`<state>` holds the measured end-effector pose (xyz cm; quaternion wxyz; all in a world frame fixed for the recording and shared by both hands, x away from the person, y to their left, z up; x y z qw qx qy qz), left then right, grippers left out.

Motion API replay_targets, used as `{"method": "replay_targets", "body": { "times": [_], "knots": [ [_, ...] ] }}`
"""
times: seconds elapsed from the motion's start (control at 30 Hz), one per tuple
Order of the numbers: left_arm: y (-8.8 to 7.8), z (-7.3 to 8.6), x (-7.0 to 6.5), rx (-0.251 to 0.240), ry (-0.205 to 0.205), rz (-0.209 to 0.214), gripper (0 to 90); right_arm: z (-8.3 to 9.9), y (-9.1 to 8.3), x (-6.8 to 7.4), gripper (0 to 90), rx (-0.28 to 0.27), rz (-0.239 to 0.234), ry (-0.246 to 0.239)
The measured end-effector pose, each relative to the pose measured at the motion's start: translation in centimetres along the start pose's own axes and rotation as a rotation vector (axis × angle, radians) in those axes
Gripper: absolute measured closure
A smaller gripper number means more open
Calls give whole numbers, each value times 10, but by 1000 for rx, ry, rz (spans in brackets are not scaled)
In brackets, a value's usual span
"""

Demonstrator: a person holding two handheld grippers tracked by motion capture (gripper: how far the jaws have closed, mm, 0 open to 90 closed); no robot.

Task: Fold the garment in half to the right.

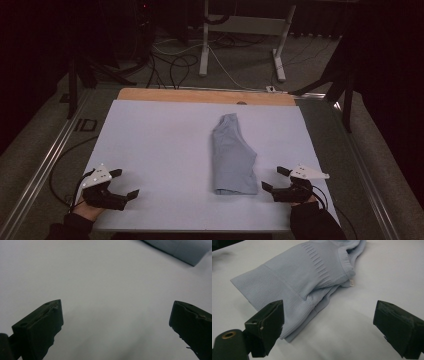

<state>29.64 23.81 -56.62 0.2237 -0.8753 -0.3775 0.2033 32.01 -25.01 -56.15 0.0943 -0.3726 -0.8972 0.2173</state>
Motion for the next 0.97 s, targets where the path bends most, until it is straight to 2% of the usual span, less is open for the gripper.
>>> {"method": "replay_targets", "body": {
  "times": [0.1,0.13,0.23,0.33,0.43,0.77,0.97],
  "knots": [
    [-7,5,2,0,1,-23,0,2,0,0,102,10,16,-10],
    [-8,7,3,8,-8,-31,0,4,1,0,102,26,34,-18],
    [-11,11,6,25,-5,-55,0,5,3,-1,102,32,39,-14],
    [-11,10,9,10,-29,-62,0,6,4,-2,104,34,36,-9],
    [-7,10,10,15,-20,-77,0,7,5,-2,104,33,31,-10],
    [-5,7,8,-15,-11,-87,0,5,5,-2,104,36,47,-20],
    [-6,6,9,-27,-23,-84,0,5,5,-1,104,37,40,-21]
  ]
}}
Point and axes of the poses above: each handheld gripper's, and its own axes: y roughly forward along the jaws, z roughly out of its underside, x roughly to its left, the point moved 8 cm from there along y, roughly forward along the jaws, and after that the axes turned 7 degrees about -y, right-handed, at the moved point
